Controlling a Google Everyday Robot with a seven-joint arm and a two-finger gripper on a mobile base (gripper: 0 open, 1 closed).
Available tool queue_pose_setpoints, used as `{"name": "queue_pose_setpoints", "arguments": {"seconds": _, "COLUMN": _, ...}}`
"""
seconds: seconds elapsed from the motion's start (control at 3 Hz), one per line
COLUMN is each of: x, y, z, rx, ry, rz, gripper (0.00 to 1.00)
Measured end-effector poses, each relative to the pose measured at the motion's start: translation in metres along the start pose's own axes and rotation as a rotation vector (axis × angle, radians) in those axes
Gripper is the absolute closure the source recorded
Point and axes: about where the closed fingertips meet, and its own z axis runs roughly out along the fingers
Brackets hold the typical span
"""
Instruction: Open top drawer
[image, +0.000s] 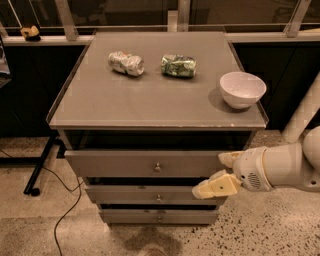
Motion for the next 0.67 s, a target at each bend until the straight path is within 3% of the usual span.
{"name": "queue_pose_setpoints", "arguments": {"seconds": 0.67, "x": 0.0000, "y": 0.0000, "z": 0.0000, "rx": 0.000, "ry": 0.000, "rz": 0.000, "gripper": 0.65}}
